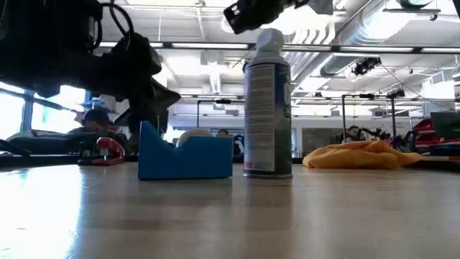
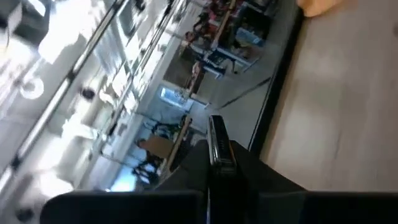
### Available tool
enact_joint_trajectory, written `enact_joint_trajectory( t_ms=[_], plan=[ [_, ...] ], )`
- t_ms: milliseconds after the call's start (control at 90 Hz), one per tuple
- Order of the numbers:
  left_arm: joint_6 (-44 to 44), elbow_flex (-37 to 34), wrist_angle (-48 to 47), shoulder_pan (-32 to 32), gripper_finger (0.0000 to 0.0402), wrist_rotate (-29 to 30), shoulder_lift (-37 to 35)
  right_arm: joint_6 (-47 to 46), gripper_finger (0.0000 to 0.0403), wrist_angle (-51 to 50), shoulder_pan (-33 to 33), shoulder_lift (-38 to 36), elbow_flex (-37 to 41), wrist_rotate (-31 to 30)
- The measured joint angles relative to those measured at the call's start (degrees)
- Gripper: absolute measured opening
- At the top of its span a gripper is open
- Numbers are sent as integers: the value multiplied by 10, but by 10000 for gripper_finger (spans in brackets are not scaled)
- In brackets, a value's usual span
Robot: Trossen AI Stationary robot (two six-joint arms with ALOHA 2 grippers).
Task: Apply microfiber cloth
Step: Spray the front of the black cellphone using the white spray bottle
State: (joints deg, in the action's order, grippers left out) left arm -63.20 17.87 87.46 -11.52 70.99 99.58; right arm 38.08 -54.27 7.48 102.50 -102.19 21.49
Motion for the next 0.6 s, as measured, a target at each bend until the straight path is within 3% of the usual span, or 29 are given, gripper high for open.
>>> enact_joint_trajectory(
  t_ms=[133,289,367,489,600],
  plan=[
    [67,17,24,-20,12,2,-4,-66,0,-34,-57,-1,-20,-123],
    [119,54,25,-56,12,8,-37,-108,0,-50,-115,-1,-23,-161],
    [115,71,24,-76,12,23,-62,-131,0,-45,-139,-1,-23,-191],
    [84,88,24,-101,12,33,-113,-198,0,-22,-160,16,-24,-310],
    [27,104,24,-108,12,45,-160,-212,0,-45,-157,62,-36,-320]
  ],
)
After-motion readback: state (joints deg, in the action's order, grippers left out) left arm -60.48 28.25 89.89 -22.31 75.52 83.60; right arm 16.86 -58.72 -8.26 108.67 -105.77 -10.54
